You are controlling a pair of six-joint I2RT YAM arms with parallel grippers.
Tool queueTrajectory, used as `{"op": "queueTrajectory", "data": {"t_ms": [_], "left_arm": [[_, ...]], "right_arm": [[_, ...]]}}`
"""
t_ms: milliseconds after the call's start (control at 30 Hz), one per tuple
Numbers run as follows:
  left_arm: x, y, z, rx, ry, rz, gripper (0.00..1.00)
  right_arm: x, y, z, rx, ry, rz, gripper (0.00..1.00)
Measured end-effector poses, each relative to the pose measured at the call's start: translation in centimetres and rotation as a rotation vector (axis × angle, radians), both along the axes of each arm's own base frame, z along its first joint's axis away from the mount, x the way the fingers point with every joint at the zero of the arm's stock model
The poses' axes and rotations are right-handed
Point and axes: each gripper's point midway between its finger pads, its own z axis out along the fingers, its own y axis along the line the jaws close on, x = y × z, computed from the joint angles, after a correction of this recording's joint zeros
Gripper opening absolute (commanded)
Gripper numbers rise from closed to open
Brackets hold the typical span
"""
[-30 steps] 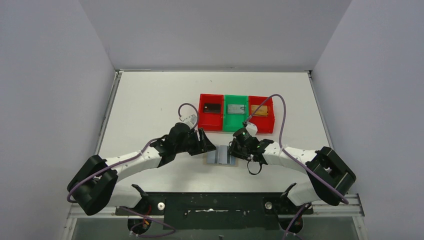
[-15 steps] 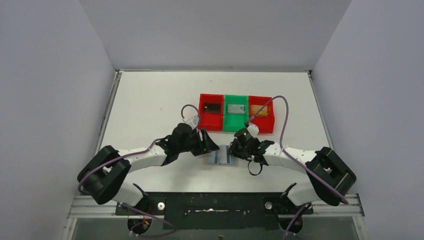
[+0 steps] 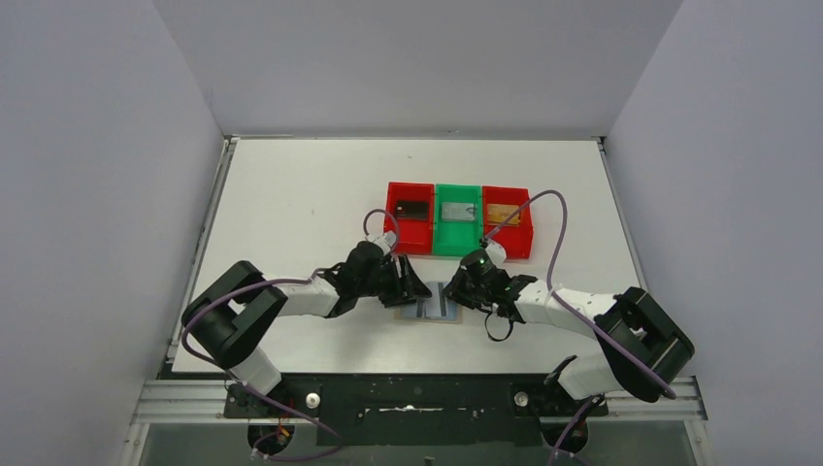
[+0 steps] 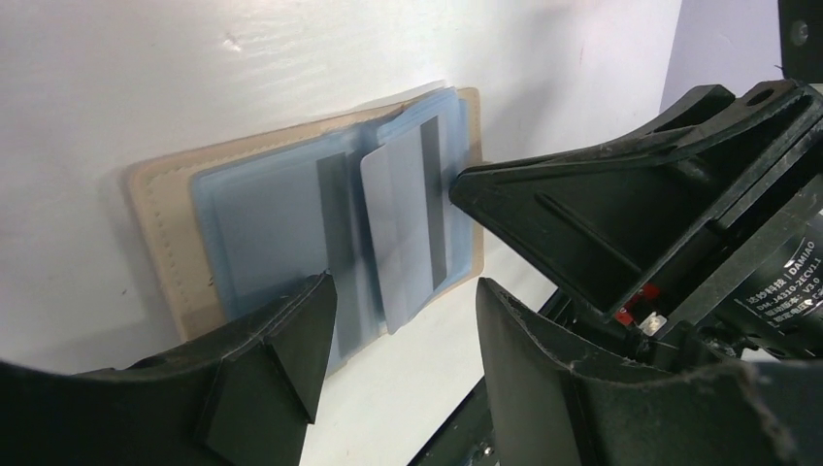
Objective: Take the credit cards out of the card holder
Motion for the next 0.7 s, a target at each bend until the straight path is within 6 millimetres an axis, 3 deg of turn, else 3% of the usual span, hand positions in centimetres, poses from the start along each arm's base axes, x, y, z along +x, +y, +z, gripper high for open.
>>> {"op": "queueTrajectory", "data": {"t_ms": [200, 367, 700], "left_arm": [[0.0, -1.0, -0.6, -0.011, 0.001, -0.017, 0.42], [0.2, -1.4, -0.9, -0.027, 0.004, -0.016, 0.23], [-0.1, -1.6, -1.8, -0.036, 0.026, -0.022, 0.00]], "right_arm": [[0.0, 0.0, 0.0, 0.011, 0.001, -0.002, 0.22], [0.0, 0.0, 0.0, 0.012, 0.002, -0.002, 0.22], [0.1, 0.0, 0.0, 0.022, 0.003, -0.002, 0.22]]}}
